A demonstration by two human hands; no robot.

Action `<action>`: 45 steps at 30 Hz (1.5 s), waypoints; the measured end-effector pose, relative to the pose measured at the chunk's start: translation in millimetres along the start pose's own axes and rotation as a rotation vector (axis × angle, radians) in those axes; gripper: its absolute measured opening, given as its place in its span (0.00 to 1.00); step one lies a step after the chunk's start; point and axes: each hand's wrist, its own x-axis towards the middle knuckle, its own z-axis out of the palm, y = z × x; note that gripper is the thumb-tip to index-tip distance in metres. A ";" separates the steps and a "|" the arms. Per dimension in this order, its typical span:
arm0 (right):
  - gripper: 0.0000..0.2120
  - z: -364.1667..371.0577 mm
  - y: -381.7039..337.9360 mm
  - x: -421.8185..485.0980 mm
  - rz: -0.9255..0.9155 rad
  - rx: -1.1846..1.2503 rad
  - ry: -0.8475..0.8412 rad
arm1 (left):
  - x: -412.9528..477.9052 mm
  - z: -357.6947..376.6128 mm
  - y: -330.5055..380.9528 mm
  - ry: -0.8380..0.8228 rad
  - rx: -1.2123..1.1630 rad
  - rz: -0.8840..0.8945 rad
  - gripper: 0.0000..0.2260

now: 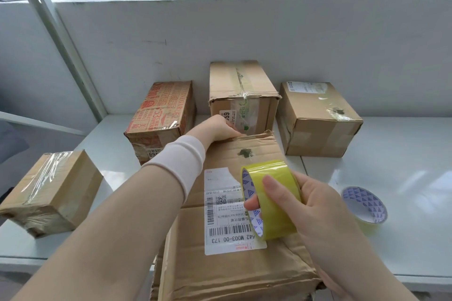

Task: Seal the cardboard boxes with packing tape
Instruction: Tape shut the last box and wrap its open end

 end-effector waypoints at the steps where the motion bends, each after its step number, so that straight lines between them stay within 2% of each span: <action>1: 0.19 0.0 0.3 -0.4 -0.006 -0.002 0.001 | -0.3 -1.1 1.7 -0.023 0.051 -0.019 0.20; 5: 0.19 -0.9 1.9 -1.4 -0.027 0.005 -0.001 | -0.7 -8.2 3.8 -0.096 0.241 -0.139 0.30; 7: 0.19 -0.6 3.3 -1.6 -0.026 0.010 -0.011 | -4.4 -12.0 4.5 -0.189 0.218 -0.205 0.27; 9: 0.19 -0.8 4.5 -1.2 -0.030 0.015 -0.009 | -6.8 -10.7 5.8 -0.191 0.207 -0.199 0.24; 11: 0.20 -1.1 6.0 -0.1 -0.041 0.008 0.004 | -3.2 -5.1 4.2 -0.001 0.214 -0.052 0.20; 13: 0.20 -0.8 5.8 -0.1 -0.052 0.005 0.009 | -6.2 0.2 2.2 0.176 0.096 0.141 0.15; 15: 0.20 -1.3 6.3 -0.8 -0.067 0.010 0.011 | -16.5 0.6 -0.8 0.192 -0.025 0.271 0.13; 17: 0.20 -1.1 6.9 -1.0 -0.083 0.007 0.016 | -26.5 2.1 -4.9 0.094 -0.002 0.326 0.14; 19: 0.20 -0.7 10.2 0.8 -0.089 0.021 0.023 | -29.1 5.2 -10.3 0.059 0.036 0.314 0.13; 21: 0.22 -0.5 12.7 0.8 -0.091 0.028 0.020 | -26.6 7.3 -13.2 0.096 0.042 0.292 0.11; 23: 0.22 -3.7 19.1 -3.4 -0.122 -0.058 -0.015 | -22.5 9.0 -13.8 0.116 0.040 0.277 0.10; 27: 0.16 -9.4 31.6 -12.4 -0.155 -0.126 -0.055 | -18.2 11.3 -12.0 0.106 0.039 0.261 0.08; 31: 0.20 -7.0 25.2 -15.6 -0.159 -0.090 0.092 | -17.2 15.2 -10.0 0.172 0.053 0.231 0.06; 34: 0.18 -10.0 17.3 -29.3 -0.160 -0.110 0.178 | -19.6 14.9 -8.1 0.180 0.055 0.222 0.08; 36: 0.18 -13.1 18.8 -36.8 -0.170 -0.071 0.153 | -20.4 15.4 -7.9 0.180 0.053 0.220 0.09; 38: 0.18 -10.9 21.8 -39.6 -0.190 -0.038 0.054 | -21.9 17.1 -9.1 0.212 0.066 0.207 0.10; 41: 0.25 -6.4 28.7 -41.7 -0.187 -0.151 0.039 | -23.6 18.5 -9.5 0.229 0.073 0.197 0.11; 45: 0.15 -5.8 16.1 -50.9 -0.141 -0.083 0.156 | -25.8 19.5 -6.9 0.245 0.076 0.186 0.12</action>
